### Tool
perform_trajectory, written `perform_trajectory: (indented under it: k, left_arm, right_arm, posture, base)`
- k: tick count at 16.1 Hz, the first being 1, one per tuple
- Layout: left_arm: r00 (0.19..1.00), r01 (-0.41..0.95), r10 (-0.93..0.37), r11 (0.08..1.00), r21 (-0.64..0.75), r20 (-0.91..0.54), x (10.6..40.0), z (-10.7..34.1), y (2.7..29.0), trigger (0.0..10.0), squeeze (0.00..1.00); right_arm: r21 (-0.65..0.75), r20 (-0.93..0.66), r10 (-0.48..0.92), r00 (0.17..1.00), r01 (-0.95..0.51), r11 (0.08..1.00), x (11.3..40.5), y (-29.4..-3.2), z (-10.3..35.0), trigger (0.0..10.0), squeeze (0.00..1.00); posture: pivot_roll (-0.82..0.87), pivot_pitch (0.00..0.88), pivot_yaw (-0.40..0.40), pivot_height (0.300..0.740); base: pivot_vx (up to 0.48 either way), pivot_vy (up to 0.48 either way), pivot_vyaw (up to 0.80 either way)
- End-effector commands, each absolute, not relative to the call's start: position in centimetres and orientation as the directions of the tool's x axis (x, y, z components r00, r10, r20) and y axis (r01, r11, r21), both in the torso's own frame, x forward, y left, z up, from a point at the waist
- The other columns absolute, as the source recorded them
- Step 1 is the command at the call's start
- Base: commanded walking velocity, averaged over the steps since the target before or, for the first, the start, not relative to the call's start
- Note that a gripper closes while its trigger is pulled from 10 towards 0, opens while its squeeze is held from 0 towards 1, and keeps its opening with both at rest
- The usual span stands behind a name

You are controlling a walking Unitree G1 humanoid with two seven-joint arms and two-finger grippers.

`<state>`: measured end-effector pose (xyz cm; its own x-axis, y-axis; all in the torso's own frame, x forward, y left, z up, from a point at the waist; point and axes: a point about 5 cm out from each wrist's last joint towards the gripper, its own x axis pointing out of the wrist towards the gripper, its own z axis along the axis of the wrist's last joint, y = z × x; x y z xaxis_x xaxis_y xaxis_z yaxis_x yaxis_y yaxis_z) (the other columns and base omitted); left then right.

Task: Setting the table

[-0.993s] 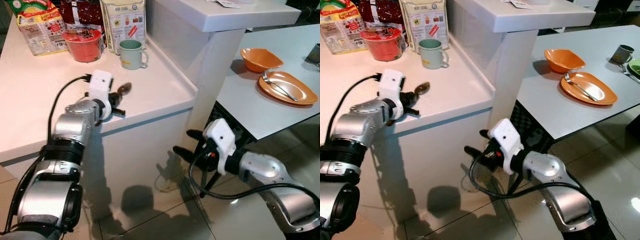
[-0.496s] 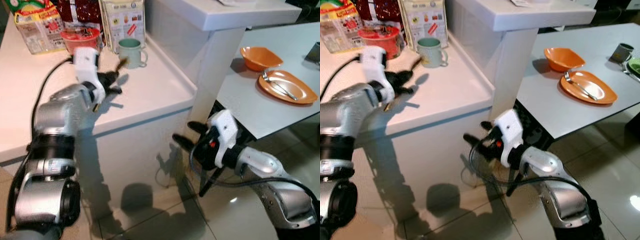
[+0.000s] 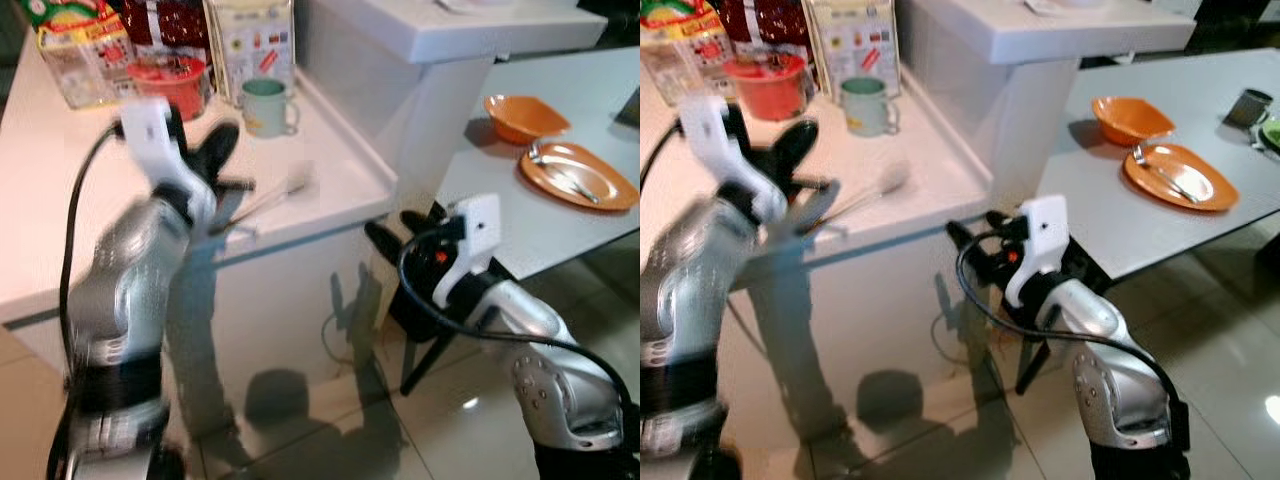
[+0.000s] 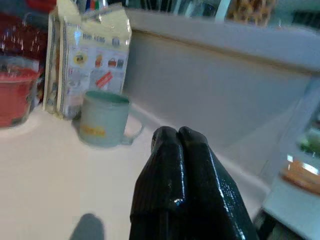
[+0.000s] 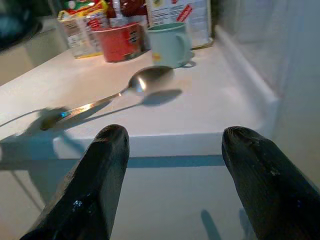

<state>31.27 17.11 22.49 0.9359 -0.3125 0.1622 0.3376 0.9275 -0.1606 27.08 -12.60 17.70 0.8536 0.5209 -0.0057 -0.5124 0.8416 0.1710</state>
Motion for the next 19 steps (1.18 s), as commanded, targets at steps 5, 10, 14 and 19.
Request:
perform_trajectory:
  k: [5,10,14,19]
  left_arm:
    - [0.988,0.141,-0.141,0.99,-0.002,0.066,30.6,19.4,17.6,10.0,0.0]
    - [0.99,0.128,-0.131,0.99,0.061,0.046,31.1,19.0,17.7,10.0,0.0]
    - [0.99,0.128,-0.131,0.99,0.061,0.046,31.1,19.0,17.7,10.0,0.0]
    - [0.99,0.128,-0.131,0.99,0.061,0.046,31.1,19.0,17.7,10.0,0.0]
  right_arm:
    - [0.161,-0.022,0.423,0.906,-0.414,0.896,27.4,-13.3,17.4,10.0,0.0]
    - [0.167,-0.021,0.422,0.906,-0.413,0.895,27.5,-13.1,17.3,10.0,0.0]
    - [0.167,-0.021,0.422,0.906,-0.413,0.895,27.5,-13.1,17.3,10.0,0.0]
    - [0.167,-0.021,0.422,0.906,-0.413,0.895,27.5,-13.1,17.3,10.0,0.0]
  posture:
    - [0.06,0.0,-0.057,0.74]
    - [0.06,0.0,-0.05,0.74]
    - [0.06,0.0,-0.05,0.74]
    - [0.06,0.0,-0.05,0.74]
  base:
    - [0.0,0.0,0.0]
    - [0.0,0.0,0.0]
    - [0.0,0.0,0.0]
    - [0.0,0.0,0.0]
